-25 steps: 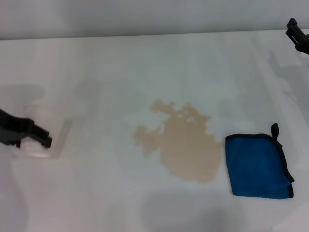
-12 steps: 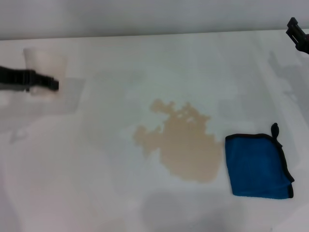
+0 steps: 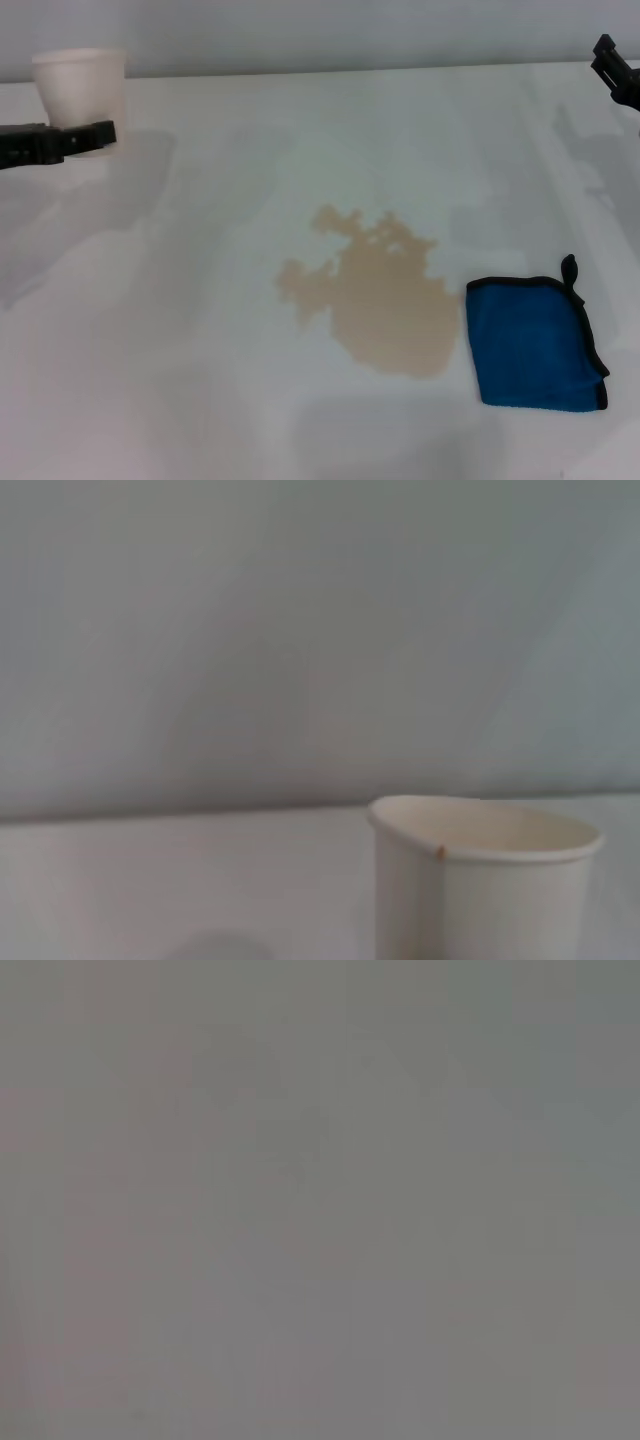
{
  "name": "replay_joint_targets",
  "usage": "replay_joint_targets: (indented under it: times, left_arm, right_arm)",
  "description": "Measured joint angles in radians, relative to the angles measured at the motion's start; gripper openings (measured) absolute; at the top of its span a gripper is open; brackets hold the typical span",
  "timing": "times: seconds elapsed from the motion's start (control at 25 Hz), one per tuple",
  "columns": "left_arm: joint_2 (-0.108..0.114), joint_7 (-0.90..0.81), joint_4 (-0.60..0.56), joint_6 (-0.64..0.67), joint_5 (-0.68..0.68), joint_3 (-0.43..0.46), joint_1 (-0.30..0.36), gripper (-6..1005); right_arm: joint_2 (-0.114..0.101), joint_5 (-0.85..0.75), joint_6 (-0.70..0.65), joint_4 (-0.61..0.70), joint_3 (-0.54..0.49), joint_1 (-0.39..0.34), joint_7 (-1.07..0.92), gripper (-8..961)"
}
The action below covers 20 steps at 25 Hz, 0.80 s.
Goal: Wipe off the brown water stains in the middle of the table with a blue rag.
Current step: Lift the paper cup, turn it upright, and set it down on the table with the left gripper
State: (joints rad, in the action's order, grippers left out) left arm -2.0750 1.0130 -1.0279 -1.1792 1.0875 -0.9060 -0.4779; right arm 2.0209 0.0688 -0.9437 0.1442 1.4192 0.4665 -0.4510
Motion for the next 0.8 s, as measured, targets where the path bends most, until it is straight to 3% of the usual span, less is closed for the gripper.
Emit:
replay_joint_targets:
  times: [0.16, 0.32, 0.56, 0.8]
  left_arm:
    - [-0.001, 0.187, 0.076, 0.042, 0.169, 0.000, 0.045, 643]
    - [-0.003, 0.435, 0.224, 0.083, 0.379, 0.000, 0.069, 640]
    - [-0.005, 0.741, 0.460, 0.169, 0.629, -0.001, 0.057, 641]
    - [-0.007, 0.981, 0.632, 0.201, 0.769, -0.001, 0.018, 641]
  right_arm:
    - [-0.002, 0.002, 0.000, 0.000, 0.000, 0.002, 0.000, 840]
    - [-0.002, 0.002, 0.000, 0.000, 0.000, 0.007, 0.000, 840]
    - [-0.002, 0.001, 0.000, 0.000, 0.000, 0.009, 0.000, 839]
    - [-0.002, 0.003, 0.000, 0.000, 0.000, 0.011, 0.000, 839]
